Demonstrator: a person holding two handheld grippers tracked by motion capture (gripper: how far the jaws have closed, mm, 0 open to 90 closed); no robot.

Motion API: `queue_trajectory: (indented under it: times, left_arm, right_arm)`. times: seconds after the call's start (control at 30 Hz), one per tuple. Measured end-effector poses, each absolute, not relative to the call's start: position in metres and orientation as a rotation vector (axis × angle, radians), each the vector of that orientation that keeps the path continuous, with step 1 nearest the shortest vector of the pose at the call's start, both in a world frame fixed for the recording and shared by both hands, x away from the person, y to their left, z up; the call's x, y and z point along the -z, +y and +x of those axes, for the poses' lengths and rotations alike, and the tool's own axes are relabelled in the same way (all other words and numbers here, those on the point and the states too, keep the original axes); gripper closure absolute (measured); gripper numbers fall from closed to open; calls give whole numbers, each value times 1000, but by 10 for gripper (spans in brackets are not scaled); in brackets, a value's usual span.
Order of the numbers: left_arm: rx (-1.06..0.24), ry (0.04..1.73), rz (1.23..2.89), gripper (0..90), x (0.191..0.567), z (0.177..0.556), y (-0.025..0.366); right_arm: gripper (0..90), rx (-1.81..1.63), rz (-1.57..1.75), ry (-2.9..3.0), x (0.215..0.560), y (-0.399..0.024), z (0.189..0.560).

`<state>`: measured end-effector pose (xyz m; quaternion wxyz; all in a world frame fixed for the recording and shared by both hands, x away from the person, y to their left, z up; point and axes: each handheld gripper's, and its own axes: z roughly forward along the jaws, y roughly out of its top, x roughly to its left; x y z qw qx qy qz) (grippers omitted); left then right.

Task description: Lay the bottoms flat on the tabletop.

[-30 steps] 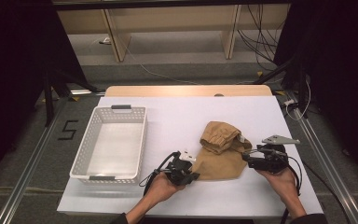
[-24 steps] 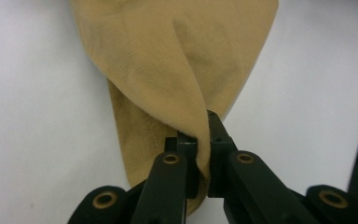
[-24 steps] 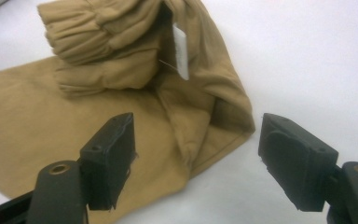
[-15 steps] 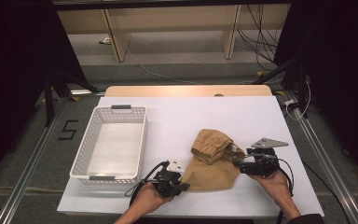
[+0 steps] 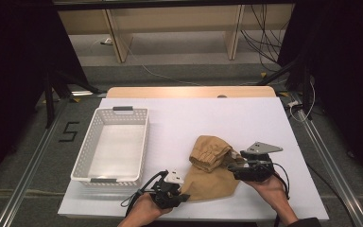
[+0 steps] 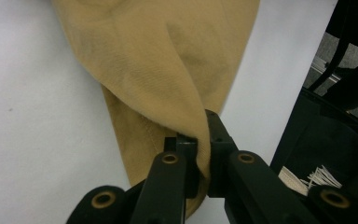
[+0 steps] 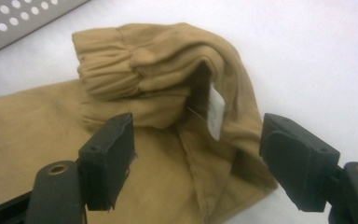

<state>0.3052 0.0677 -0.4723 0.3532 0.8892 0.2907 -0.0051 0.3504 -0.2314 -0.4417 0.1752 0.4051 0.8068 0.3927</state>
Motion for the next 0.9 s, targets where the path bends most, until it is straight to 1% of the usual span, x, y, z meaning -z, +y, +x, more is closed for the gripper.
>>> queue_trajectory:
  times: [0.07, 0.13, 0.3, 0.43, 0.57, 0.63, 0.83, 0.87, 0.9]
  left_arm:
    - [17, 757, 2298, 850, 473, 306, 68]
    - [18, 764, 2299, 789, 472, 306, 68]
    - [5, 776, 2245, 580, 463, 307, 71]
    - [-35, 825, 2199, 436, 456, 308, 73]
    - [-83, 842, 2158, 356, 450, 307, 75]
    - [-94, 848, 2141, 337, 449, 307, 75]
    - [-124, 885, 2121, 270, 447, 308, 78]
    - [-130, 884, 2120, 267, 446, 308, 78]
    - [-132, 883, 2116, 267, 446, 308, 79]
  right_arm:
    - [276, -1111, 1146, 2286, 442, -229, 351]
    - [282, -1097, 1137, 2296, 442, -227, 352]
    - [304, -1048, 1152, 2309, 448, -223, 358]
    - [310, -993, 1162, 2330, 454, -223, 363]
    - [321, -959, 1159, 2357, 457, -221, 365]
    - [332, -928, 1148, 2375, 460, -219, 366]
    - [433, -832, 1135, 2436, 470, -215, 372]
    - [461, -817, 1135, 2444, 471, -215, 373]
    - [512, -807, 1141, 2444, 472, -215, 373]
